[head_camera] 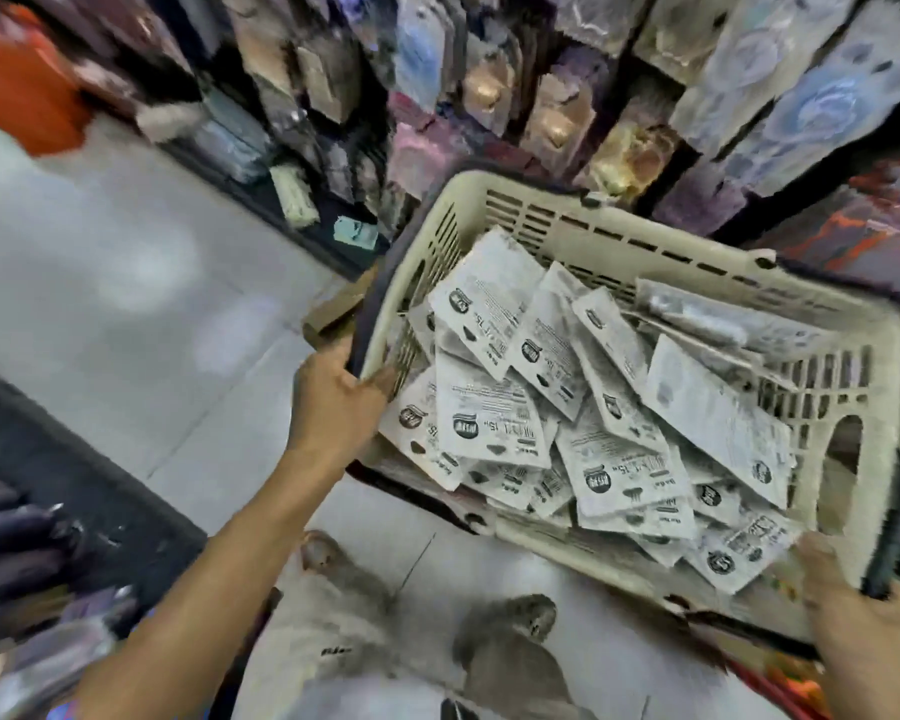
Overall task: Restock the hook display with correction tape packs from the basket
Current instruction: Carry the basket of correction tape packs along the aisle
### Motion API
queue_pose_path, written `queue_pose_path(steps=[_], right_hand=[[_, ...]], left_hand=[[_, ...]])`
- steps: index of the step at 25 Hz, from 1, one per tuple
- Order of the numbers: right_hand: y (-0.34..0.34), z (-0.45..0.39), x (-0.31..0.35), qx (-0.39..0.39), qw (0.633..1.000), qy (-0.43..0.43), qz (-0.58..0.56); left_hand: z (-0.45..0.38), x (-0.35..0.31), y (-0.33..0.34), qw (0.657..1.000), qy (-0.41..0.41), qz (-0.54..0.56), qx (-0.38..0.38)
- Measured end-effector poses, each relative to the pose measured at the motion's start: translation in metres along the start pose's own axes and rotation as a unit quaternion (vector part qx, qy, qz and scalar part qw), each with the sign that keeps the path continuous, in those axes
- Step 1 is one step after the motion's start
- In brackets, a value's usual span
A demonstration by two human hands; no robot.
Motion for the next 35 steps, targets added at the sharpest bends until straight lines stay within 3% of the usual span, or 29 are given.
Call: queue_pose_path(steps=[3, 8, 11, 16, 20, 26, 30, 35], right_hand=[[0.098, 0.086, 0.098, 0.087, 0.994, -0.036, 0.053], [0.32, 0.181, 0.284, 0.218, 0.942, -0.24, 0.083], [0.456, 0.221, 0.376, 0.29, 0.906, -0.297, 0.085], [0.696, 0.36, 0.568, 0.394, 0.827, -0.389, 0.097], [0.822, 0.476, 0.716, 0.444, 0.769, -0.451, 0.087], [0.999, 0.653, 0.897, 0.461, 0.725, -0.498, 0.117], [1.12, 0.759, 1.0, 0.437, 0.735, -0.505, 0.117], [1.249, 0.869, 1.127, 0.442, 0.746, -0.479, 0.137]], left_hand=[[-0.051, 0.023, -0.149, 0.996, -0.026, -0.014, -0.087], [-0.136, 0.106, -0.361, 0.964, -0.117, -0.022, -0.239], [-0.182, 0.135, -0.449, 0.938, -0.143, -0.003, -0.315], [-0.297, 0.176, -0.612, 0.874, -0.213, 0.017, -0.436], [-0.383, 0.18, -0.725, 0.83, -0.231, 0.047, -0.505], [-0.557, 0.22, -0.913, 0.802, -0.222, 0.123, -0.541], [-0.701, 0.268, -1.06, 0.814, -0.244, 0.124, -0.513], [-0.843, 0.266, -1.223, 0.809, -0.259, 0.1, -0.518]])
Point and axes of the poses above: each hand's wrist, its own z-axis away from the middle knuckle, its own y-axis out of the palm, x = y × z, the point moved 6 cm from there along -z, towards the middle knuckle, and after that the axes turned 2 degrees about z, right-handed, at the moved point
